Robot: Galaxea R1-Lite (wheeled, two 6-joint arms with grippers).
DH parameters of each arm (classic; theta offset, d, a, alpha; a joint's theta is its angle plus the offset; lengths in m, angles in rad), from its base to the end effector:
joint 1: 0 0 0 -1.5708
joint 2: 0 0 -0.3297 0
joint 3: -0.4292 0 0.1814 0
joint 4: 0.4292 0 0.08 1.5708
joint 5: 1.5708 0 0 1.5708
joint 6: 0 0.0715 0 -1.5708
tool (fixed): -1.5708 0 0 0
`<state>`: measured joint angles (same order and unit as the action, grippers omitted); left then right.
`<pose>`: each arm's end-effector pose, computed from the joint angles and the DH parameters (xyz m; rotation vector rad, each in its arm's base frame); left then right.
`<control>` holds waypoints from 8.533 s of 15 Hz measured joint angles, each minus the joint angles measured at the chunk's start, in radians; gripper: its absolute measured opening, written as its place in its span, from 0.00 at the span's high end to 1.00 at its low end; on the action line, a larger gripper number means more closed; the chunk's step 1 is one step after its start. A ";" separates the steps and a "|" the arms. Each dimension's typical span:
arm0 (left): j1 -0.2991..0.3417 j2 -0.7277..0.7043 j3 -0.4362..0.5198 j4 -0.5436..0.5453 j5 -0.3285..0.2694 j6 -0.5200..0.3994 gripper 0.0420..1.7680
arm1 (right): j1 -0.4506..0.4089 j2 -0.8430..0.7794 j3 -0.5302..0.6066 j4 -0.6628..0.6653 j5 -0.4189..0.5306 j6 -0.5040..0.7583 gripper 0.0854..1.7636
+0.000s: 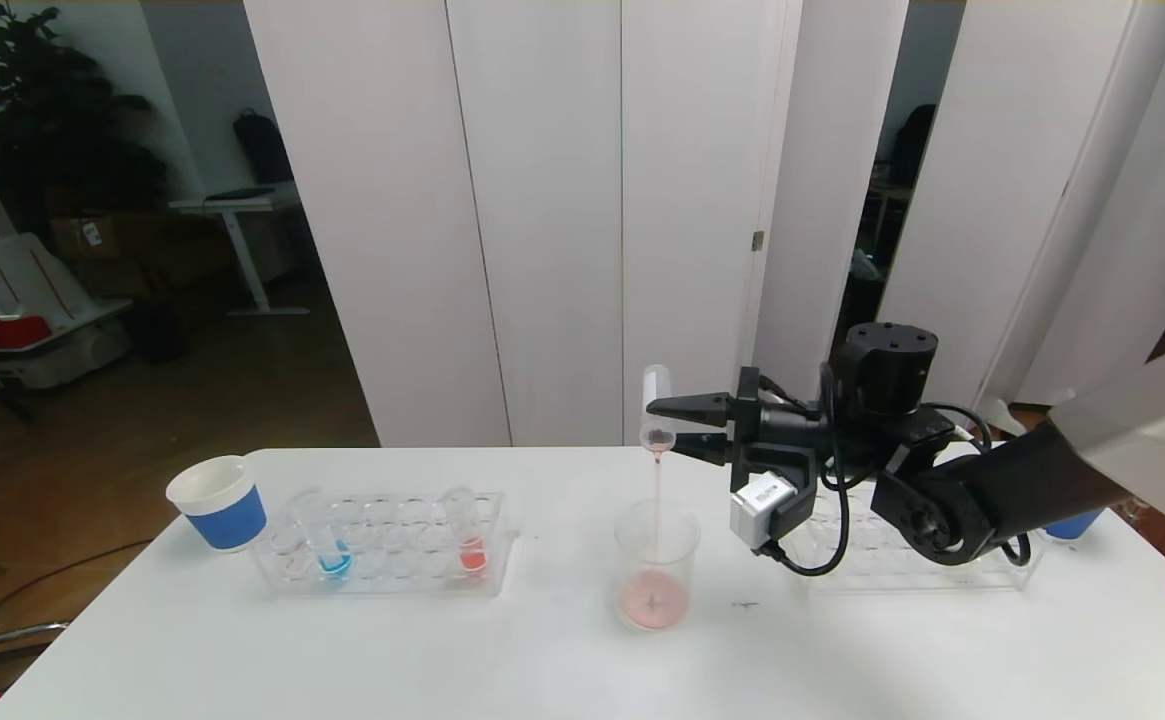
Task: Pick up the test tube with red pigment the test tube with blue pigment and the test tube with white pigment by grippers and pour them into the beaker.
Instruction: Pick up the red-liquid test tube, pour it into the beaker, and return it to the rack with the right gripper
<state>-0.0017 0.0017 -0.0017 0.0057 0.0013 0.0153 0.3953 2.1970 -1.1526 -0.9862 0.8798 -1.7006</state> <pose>-0.0133 0.0001 0.0752 0.0153 0.0057 -0.0004 0.4095 0.2306 0.1551 -1.4268 -1.0206 0.9856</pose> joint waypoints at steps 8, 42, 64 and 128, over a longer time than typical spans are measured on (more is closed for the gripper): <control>0.000 0.000 0.000 0.000 0.000 0.000 0.01 | 0.004 0.000 -0.013 0.003 -0.001 -0.061 0.70; 0.002 0.000 0.000 0.000 0.000 0.000 0.01 | 0.051 -0.173 0.066 0.009 -0.566 0.716 0.70; 0.002 0.000 0.000 0.000 0.000 0.000 0.01 | 0.174 -0.186 0.289 -0.353 -1.375 1.766 0.70; 0.002 0.000 0.000 0.000 -0.001 0.000 0.01 | -0.633 -0.003 0.570 -0.559 -1.282 1.933 0.70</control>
<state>0.0000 0.0017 -0.0017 0.0062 0.0004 0.0153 -0.2377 2.1940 -0.5830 -1.5447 -0.4026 0.2328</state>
